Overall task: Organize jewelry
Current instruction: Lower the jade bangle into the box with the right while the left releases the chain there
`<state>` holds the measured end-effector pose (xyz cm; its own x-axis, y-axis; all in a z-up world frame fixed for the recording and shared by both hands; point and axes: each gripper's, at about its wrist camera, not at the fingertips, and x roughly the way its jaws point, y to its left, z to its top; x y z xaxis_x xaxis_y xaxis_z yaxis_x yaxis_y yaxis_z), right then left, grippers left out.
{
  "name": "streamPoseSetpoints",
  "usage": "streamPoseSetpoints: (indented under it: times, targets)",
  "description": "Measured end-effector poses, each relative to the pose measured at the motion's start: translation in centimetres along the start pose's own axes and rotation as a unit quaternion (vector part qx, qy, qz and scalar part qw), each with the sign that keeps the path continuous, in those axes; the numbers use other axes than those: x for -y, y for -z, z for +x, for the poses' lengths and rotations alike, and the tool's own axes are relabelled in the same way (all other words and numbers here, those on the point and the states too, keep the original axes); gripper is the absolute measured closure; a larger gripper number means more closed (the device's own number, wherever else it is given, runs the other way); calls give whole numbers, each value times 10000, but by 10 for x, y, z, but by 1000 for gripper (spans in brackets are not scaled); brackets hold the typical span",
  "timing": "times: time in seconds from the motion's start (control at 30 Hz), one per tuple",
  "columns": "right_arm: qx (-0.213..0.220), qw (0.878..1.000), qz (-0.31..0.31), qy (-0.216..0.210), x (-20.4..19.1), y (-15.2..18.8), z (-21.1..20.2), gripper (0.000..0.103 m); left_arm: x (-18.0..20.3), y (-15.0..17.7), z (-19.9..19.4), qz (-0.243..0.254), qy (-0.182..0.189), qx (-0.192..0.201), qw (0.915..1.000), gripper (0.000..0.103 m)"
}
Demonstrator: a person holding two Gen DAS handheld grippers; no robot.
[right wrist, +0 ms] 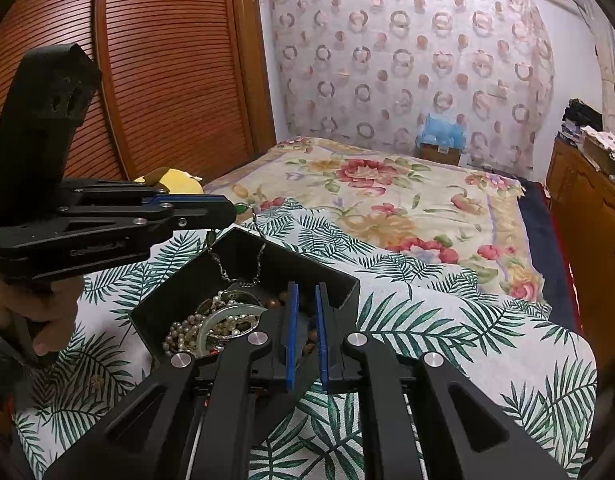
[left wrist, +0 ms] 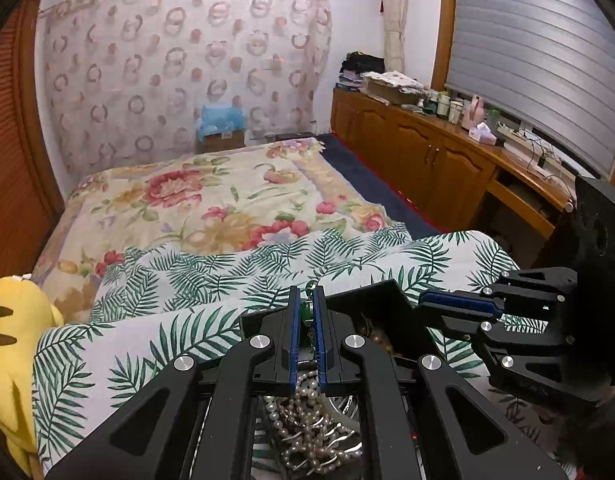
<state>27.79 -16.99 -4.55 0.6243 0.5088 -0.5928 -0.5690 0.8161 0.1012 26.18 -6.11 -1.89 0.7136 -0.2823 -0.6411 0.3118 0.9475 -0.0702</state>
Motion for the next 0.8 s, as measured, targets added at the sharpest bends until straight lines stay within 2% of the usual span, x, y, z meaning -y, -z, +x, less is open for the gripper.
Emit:
streamPoseSetpoints:
  times: [0.13,0.23,0.3,0.43,0.5,0.6,0.7,0.8]
  targets:
    - [0,10000,-20,-15,0,0,-1,93,0,-1,6,-54,-29,-27,10000,97]
    - [6,10000,-29,-20,0,0,-2,93,-3,0,6,-93,-33,-17,10000,89]
    - [15,10000,-37,-14,-1,-1,-3,93,-4,2,3,-110,-77,15,9999,74]
    - [79,9999,-66,8,-5,-7,-7,93,-9,8,-10,-195,-127,68,9997,61]
    - [126,9999,-75,11,-7,-11,-11,93,-13,12,-18,-231,-216,113,9994,37]
    - [157,9998,-136,26,-13,-17,-19,93,-21,20,-33,-285,-484,211,9982,16]
    - [199,9997,-168,28,-22,-18,-29,93,-31,28,-44,-375,-589,180,9974,9]
    - [242,9996,-160,36,-29,-18,-38,93,-40,38,-55,-470,-707,215,9962,8]
